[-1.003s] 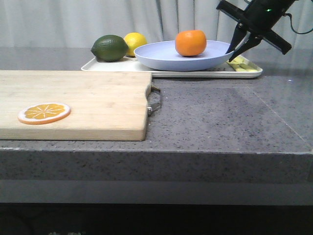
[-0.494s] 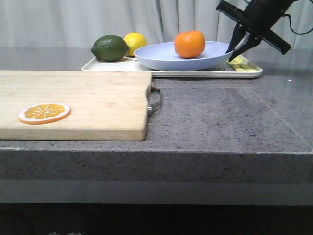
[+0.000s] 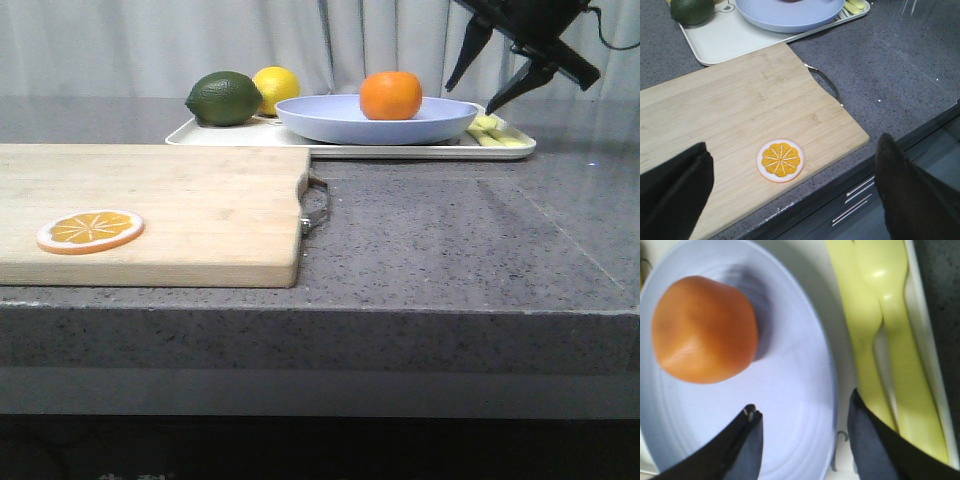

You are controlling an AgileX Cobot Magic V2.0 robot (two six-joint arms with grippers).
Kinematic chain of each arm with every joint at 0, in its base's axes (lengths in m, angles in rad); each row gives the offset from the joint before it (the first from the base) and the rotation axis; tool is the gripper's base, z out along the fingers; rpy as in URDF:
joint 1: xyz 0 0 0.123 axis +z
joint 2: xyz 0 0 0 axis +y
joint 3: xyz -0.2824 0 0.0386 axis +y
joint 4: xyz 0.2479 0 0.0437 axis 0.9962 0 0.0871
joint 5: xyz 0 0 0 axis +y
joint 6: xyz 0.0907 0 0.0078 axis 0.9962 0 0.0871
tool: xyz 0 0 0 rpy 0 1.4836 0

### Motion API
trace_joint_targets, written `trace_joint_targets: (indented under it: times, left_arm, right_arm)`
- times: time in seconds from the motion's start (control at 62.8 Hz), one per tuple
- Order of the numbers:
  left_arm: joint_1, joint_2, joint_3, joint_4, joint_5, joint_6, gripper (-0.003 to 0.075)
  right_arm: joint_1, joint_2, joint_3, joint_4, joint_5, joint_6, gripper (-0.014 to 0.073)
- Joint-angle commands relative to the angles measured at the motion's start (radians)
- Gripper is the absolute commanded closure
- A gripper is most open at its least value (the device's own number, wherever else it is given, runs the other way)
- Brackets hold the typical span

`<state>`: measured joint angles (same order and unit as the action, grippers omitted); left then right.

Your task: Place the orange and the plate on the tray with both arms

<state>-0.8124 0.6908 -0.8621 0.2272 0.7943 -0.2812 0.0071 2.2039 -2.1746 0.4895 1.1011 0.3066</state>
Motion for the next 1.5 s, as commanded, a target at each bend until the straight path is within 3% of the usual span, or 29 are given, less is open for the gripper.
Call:
trace_joint_targets:
  times: [0.0, 0.43, 0.605, 0.78, 1.019, 1.226, 1.481]
  left_arm:
    - [0.004, -0.002, -0.025, 0.012, -0.077, -0.011, 0.0090]
    - [0.004, -0.002, -0.025, 0.016, -0.077, -0.011, 0.0090]
    - [0.004, -0.002, -0.025, 0.016, -0.077, -0.011, 0.0090]
    - [0.004, -0.002, -0.025, 0.016, -0.077, -0.011, 0.0090]
    - [0.004, -0.002, -0.025, 0.016, -0.077, -0.011, 0.0090]
    - [0.004, -0.002, -0.025, 0.016, -0.077, -0.011, 0.0090]
    - [0.004, -0.002, -0.025, 0.016, -0.075, -0.011, 0.0090]
  right_arm:
    - [-0.002, -0.121, -0.035, 0.019, -0.011, -0.011, 0.0181]
    - [-0.002, -0.346, -0.032, -0.025, 0.147, -0.190, 0.0182]
    - [-0.002, -0.463, 0.041, -0.071, 0.181, -0.262, 0.0182]
    - [-0.002, -0.652, 0.252, -0.095, 0.131, -0.386, 0.0196]
    - [-0.002, -1.013, 0.668, -0.128, -0.066, -0.538, 0.0245]
    - [-0.002, -1.320, 0.982, -0.255, -0.169, -0.540, 0.0245]
    - [-0.002, -1.602, 1.263, -0.267, -0.185, -0.540, 0.0245]
